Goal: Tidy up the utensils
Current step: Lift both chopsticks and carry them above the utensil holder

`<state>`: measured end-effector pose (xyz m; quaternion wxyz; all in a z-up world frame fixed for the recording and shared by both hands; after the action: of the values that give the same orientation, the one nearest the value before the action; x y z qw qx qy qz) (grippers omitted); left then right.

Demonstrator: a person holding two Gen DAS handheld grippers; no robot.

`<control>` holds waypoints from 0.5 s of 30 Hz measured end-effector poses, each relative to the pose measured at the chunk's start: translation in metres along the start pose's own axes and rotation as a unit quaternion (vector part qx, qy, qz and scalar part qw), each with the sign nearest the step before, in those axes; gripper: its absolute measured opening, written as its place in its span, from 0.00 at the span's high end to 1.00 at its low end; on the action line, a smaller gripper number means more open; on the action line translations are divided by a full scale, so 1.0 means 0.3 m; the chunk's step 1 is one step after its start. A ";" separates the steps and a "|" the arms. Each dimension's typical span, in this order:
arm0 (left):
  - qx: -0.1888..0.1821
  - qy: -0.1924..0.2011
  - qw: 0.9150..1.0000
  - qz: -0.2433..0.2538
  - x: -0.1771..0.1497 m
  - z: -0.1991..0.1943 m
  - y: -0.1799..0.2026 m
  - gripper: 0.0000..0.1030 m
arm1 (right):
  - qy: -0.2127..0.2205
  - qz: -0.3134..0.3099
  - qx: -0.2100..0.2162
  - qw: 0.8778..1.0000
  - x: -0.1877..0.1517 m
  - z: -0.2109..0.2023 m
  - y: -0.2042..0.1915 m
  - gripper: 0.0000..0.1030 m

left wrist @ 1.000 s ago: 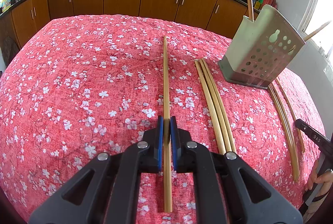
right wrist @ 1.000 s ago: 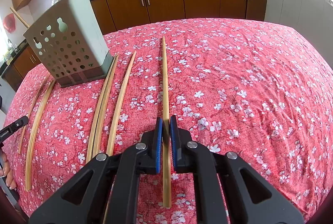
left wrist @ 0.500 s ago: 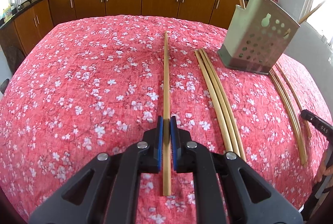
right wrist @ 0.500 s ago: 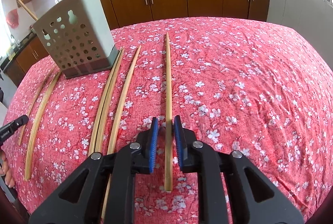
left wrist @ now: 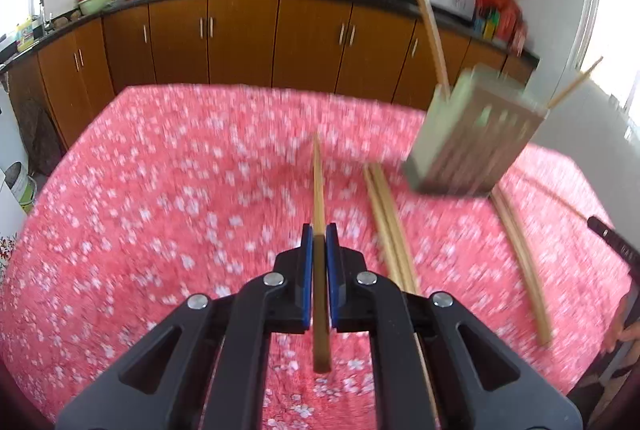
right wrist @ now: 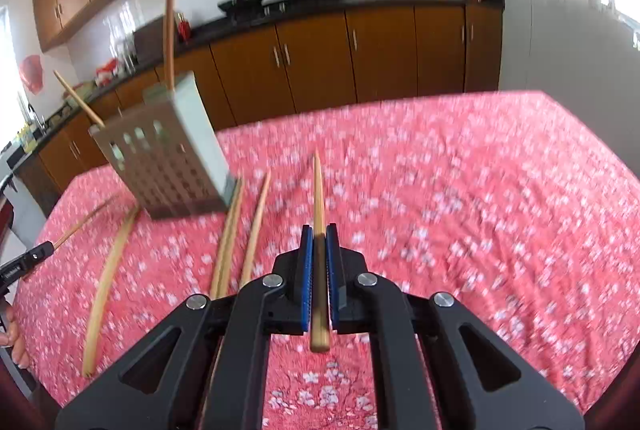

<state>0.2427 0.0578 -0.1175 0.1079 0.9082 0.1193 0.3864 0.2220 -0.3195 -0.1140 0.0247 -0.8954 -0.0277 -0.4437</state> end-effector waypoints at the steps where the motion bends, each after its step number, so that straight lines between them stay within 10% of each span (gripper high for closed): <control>1: -0.007 0.011 1.000 -0.005 0.024 -0.025 0.008 0.92 | 0.008 0.000 -0.002 1.000 0.014 -0.017 0.005 0.93; 15: -0.032 0.101 0.994 -0.024 0.249 -0.211 0.052 0.92 | 0.096 -0.003 -0.019 0.995 0.211 -0.150 0.030 0.93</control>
<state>0.2491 0.0719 -0.0196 0.1334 0.8576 0.1392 0.4769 0.2252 -0.3297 -0.0364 0.0086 -0.8490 -0.0192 -0.5280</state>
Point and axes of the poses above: each gripper's, at about its wrist camera, not at the fingertips, and z roughly the way its jaws point, y to its right, x to its top, the point moved 10 cm from there along z, roughly the way its jaws point, and after that the axes turned 12 degrees about -z, right-handed, at the moved point
